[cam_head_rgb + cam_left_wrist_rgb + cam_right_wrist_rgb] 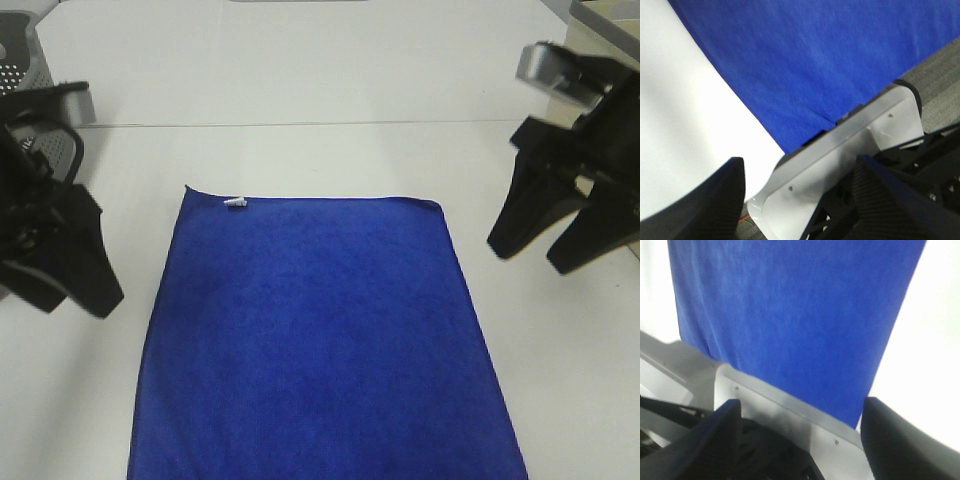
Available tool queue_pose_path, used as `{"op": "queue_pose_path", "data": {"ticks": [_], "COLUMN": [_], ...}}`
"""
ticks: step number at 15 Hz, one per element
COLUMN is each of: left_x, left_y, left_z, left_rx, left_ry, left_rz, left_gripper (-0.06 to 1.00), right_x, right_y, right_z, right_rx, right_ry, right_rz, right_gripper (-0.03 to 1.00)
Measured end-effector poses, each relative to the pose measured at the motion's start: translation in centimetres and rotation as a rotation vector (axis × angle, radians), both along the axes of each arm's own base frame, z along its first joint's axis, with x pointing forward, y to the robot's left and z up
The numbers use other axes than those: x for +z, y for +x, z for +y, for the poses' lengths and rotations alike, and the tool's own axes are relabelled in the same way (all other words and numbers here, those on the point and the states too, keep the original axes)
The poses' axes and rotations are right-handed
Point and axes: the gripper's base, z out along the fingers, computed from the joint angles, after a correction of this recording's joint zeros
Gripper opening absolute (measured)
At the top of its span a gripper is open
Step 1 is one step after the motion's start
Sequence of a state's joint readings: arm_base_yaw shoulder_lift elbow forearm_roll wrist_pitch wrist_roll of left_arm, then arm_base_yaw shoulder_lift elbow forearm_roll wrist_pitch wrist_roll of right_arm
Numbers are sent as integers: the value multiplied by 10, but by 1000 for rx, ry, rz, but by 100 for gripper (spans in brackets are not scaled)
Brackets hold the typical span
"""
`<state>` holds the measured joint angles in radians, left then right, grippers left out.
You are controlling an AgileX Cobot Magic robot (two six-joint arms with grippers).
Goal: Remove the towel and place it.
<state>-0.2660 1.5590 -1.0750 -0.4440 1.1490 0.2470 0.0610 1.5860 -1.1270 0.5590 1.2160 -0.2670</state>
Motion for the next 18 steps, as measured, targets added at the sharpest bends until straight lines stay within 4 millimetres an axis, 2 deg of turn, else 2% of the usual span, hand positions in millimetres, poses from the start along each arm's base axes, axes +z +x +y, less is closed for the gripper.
{"op": "queue_pose_path", "data": {"ticks": [1,2,3,5,6,7,8,10,11,15,18], "left_x": [2,2,0,-8,-11,-23,-28,-45,-50,-73,-89], "left_y": [5,20,45,80,86,108,115,142,147,183,203], "left_z": [0,-2,-1,4,5,7,8,14,16,33,37], "left_rx": [3,14,51,108,114,129,133,161,166,211,216], "left_ry": [6,18,21,25,26,31,32,35,37,37,32], "left_rz": [-22,-61,-94,-107,-105,-96,-93,-83,-78,-71,-56], "left_gripper": [60,60,60,60,60,60,60,60,60,60,60], "right_x": [7,14,18,18,18,9,1,-19,-22,-58,-81], "right_y": [14,27,36,52,56,69,77,94,98,124,144], "right_z": [-12,-22,-28,-30,-30,-31,-31,-33,-33,-35,-36], "right_rx": [-47,-74,-83,-64,-63,-70,-72,-69,-73,-72,-76], "right_ry": [26,35,37,30,30,27,25,18,17,9,-3], "right_rz": [-35,-77,-104,-134,-135,-132,-126,-121,-127,-98,-118], "right_gripper": [67,67,67,67,67,67,67,67,67,67,67]}}
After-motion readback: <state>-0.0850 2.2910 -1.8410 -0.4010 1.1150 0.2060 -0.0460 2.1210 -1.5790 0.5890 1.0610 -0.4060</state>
